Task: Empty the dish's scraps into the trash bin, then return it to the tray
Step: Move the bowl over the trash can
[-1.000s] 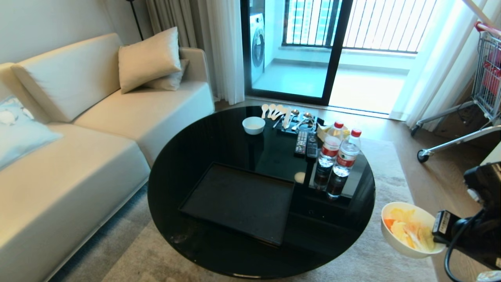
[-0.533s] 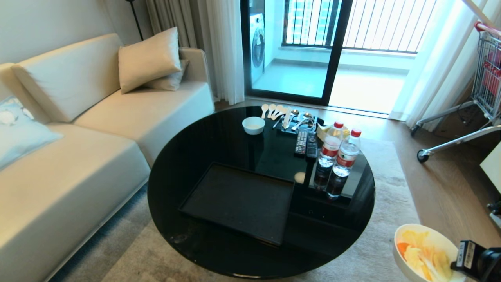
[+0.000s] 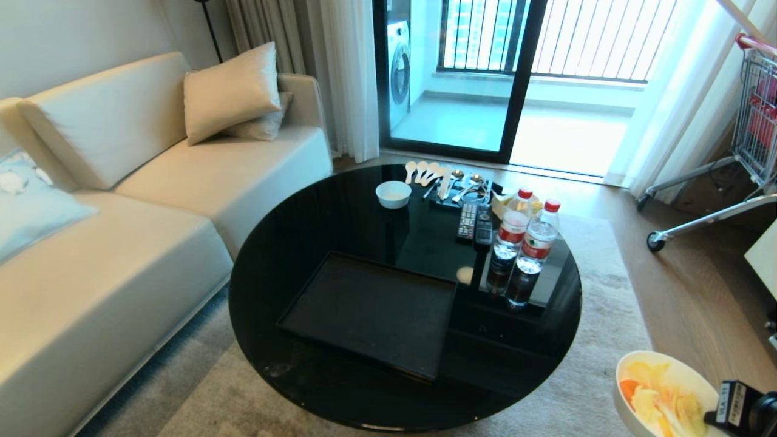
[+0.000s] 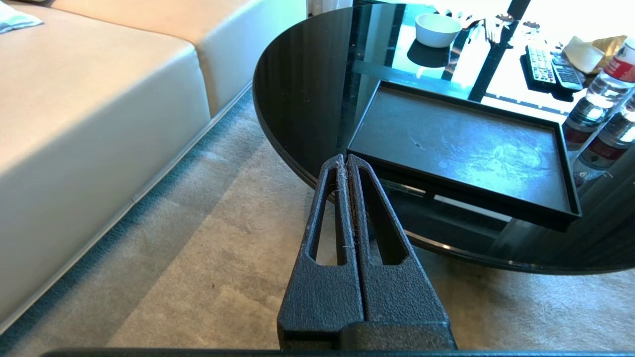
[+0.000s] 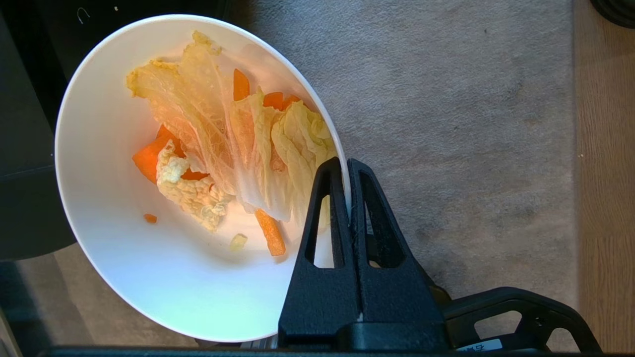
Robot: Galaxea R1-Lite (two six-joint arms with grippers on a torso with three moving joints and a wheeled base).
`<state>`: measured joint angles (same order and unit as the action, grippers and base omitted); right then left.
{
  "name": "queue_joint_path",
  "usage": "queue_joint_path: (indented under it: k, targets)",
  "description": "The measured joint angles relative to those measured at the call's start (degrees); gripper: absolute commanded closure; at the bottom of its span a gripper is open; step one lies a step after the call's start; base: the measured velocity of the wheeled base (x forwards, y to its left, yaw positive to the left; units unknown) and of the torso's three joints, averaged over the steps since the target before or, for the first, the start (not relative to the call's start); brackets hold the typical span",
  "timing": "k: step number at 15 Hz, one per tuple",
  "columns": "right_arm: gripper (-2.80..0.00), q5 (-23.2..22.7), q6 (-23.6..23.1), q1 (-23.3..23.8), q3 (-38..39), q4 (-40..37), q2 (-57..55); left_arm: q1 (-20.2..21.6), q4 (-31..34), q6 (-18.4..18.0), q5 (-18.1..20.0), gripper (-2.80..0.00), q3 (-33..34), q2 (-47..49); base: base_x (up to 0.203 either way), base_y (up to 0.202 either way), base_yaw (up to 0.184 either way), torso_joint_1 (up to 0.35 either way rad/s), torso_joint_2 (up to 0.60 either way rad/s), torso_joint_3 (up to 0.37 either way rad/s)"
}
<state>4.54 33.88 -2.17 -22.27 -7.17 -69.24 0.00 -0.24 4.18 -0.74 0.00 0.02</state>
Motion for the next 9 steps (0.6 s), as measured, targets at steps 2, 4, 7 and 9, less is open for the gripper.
queue_joint_path:
  k: [2, 4, 7, 9]
  targets:
    - [0.0, -0.1, -1.2, 0.0, 0.4, 0.1, 0.1, 0.0, 0.0, 0.0, 0.0, 0.0, 0.0, 0.0, 0.0, 0.0, 0.0, 0.0, 0.0, 0.0]
    - [0.0, -0.1, -1.5, 0.0, 1.0, 1.3, 0.1, 0.0, 0.0, 0.0, 0.0, 0.0, 0.0, 0.0, 0.0, 0.0, 0.0, 0.0, 0.0, 0.0]
    - [0.0, -0.1, -1.6, 0.0, 1.7, 2.0, 0.1, 0.0, 0.0, 0.0, 0.0, 0.0, 0.0, 0.0, 0.0, 0.0, 0.0, 0.0, 0.0, 0.0]
    - [0.0, -0.1, -1.6, 0.0, 1.8, 2.0, 0.1, 0.0, 0.0, 0.0, 0.0, 0.0, 0.0, 0.0, 0.0, 0.0, 0.0, 0.0, 0.0, 0.0]
